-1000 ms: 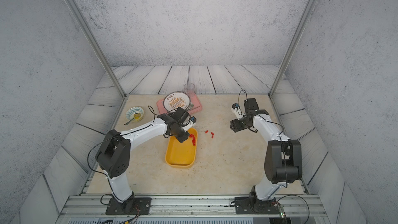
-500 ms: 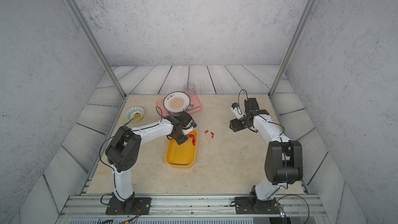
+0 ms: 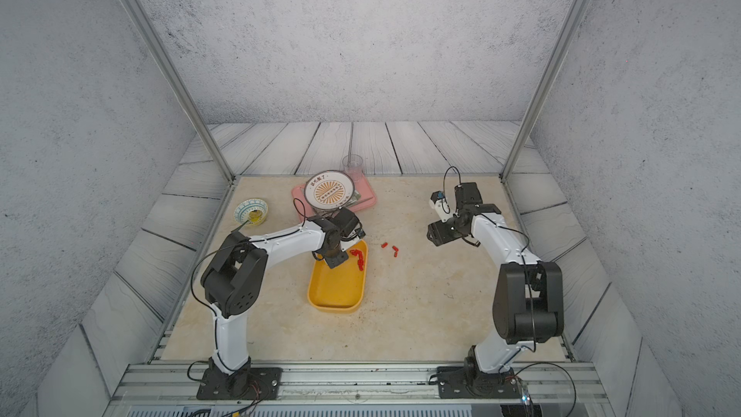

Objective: Take the screw protection sleeves out of the storage box
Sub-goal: Pick up the screw protection sleeve from the storage box.

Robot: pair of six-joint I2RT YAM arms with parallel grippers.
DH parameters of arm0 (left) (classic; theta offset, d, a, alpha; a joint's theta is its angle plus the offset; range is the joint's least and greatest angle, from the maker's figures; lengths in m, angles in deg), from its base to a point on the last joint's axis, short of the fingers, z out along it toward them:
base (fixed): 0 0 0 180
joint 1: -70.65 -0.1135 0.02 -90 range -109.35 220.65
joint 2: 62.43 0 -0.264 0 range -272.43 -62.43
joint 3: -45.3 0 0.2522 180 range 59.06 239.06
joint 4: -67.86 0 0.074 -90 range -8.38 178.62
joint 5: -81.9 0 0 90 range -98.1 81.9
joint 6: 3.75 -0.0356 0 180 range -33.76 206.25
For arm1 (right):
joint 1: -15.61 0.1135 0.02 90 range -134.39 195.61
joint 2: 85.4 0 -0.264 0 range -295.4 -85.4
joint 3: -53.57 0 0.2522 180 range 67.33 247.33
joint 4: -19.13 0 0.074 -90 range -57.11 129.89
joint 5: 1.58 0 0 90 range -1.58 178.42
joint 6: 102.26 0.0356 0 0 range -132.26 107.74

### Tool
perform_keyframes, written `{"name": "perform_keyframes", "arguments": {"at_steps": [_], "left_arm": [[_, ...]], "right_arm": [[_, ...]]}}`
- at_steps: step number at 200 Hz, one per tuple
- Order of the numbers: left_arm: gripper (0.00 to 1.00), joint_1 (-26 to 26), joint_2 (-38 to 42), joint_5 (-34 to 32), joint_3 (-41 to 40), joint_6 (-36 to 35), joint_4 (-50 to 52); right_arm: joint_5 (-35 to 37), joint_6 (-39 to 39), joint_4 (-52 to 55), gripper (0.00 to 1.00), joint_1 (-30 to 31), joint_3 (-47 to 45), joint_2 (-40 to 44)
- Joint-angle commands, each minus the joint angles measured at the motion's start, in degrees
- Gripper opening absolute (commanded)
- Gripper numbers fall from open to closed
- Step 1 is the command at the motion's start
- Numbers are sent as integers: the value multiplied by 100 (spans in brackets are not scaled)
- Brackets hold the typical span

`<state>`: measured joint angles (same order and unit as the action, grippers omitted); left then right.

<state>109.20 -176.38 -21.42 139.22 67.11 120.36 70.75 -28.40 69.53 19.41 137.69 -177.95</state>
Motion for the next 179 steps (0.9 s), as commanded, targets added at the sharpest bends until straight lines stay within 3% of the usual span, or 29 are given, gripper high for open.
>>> {"name": "perform_keyframes", "arguments": {"at_steps": [1, 179], "left_arm": [[23, 4, -89, -179, 52, -116, 2], [20, 65, -259, -826, -321, -486, -576]], "right_arm": [[-102, -52, 141, 69, -16, -58, 120], [-142, -102, 168, 69, -19, -93, 121]]}}
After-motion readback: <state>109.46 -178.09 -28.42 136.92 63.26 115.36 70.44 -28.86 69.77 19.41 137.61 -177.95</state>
